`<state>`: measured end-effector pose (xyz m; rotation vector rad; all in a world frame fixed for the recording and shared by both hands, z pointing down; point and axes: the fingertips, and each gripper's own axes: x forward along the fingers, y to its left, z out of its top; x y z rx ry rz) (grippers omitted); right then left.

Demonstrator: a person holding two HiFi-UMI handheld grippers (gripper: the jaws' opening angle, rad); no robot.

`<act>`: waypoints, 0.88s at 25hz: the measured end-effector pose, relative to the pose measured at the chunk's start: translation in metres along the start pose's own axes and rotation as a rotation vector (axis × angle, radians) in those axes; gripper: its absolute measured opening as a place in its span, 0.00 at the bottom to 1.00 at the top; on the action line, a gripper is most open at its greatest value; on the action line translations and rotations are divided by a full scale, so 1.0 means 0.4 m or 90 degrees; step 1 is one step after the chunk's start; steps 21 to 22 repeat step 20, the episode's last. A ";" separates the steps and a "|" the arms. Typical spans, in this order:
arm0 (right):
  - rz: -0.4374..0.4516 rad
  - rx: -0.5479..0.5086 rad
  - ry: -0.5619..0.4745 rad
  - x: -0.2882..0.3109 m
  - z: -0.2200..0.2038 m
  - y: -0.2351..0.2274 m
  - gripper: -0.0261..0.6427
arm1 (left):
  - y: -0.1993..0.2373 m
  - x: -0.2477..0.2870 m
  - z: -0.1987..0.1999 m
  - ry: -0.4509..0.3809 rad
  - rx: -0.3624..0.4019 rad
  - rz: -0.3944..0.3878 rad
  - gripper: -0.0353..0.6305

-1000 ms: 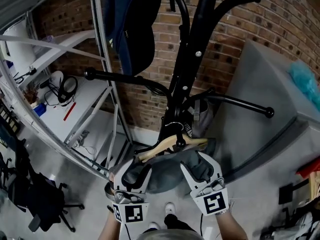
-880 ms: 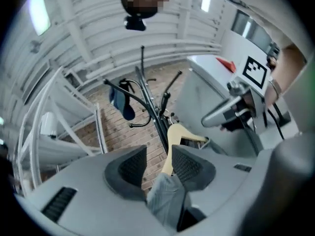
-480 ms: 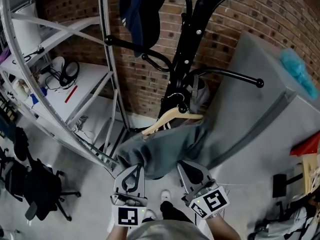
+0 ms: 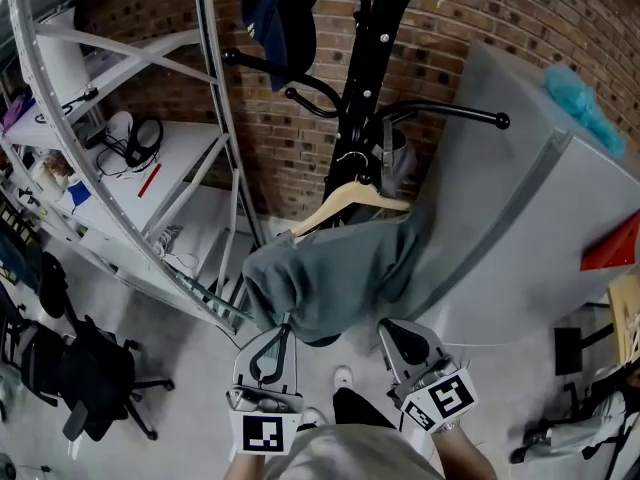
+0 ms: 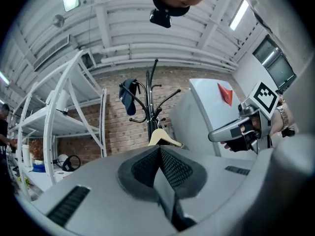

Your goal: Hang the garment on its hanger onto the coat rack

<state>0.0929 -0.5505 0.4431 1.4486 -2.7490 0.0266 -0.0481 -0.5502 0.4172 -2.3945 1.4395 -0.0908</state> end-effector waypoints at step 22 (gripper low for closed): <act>-0.006 -0.027 0.027 -0.032 -0.018 0.019 0.07 | -0.028 -0.001 -0.013 0.013 -0.032 -0.008 0.06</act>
